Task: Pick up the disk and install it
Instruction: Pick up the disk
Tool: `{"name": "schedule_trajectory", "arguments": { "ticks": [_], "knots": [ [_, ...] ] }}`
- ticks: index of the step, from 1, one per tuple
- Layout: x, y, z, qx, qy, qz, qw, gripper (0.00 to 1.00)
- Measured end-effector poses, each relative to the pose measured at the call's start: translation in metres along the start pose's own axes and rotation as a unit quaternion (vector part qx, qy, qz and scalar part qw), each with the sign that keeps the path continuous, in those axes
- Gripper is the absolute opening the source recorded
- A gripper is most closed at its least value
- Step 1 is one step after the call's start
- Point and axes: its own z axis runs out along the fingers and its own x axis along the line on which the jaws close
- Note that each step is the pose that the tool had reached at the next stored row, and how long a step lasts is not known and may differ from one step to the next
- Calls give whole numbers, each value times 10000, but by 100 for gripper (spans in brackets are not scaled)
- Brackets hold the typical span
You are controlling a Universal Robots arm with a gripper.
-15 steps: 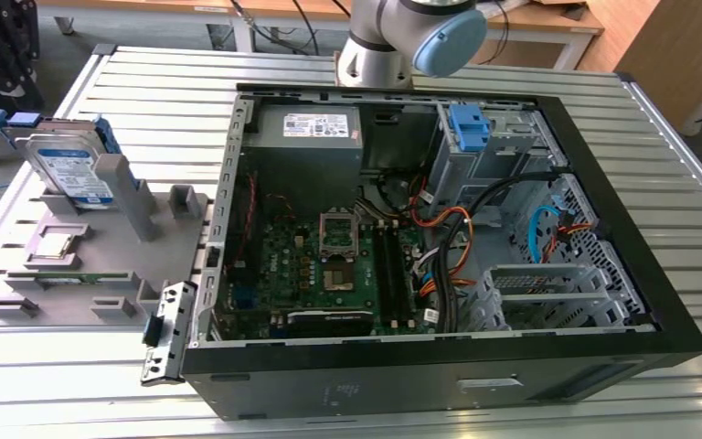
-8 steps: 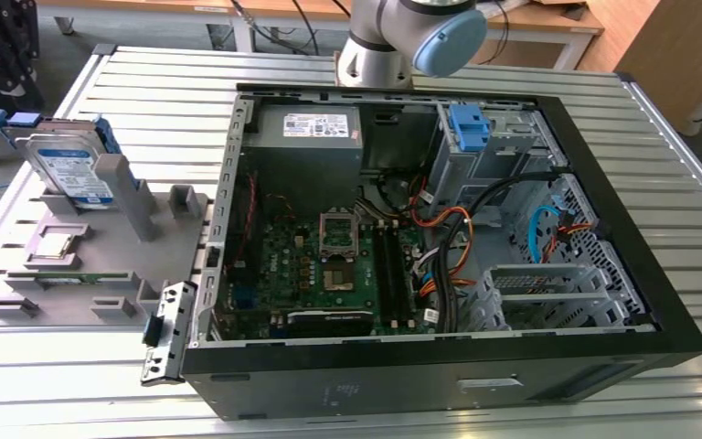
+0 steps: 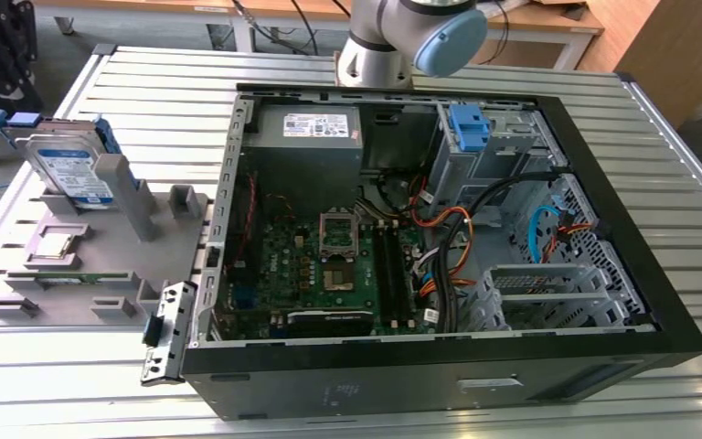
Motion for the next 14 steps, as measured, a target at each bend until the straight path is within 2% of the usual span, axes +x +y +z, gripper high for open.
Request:
{"name": "schedule_trajectory", "arguments": {
  "ticks": [7,14],
  "knots": [
    [0,-71,6,-4,4,-39,10000,11],
    [0,-90,34,-7,7,-120,9999,11]
  ]
}}
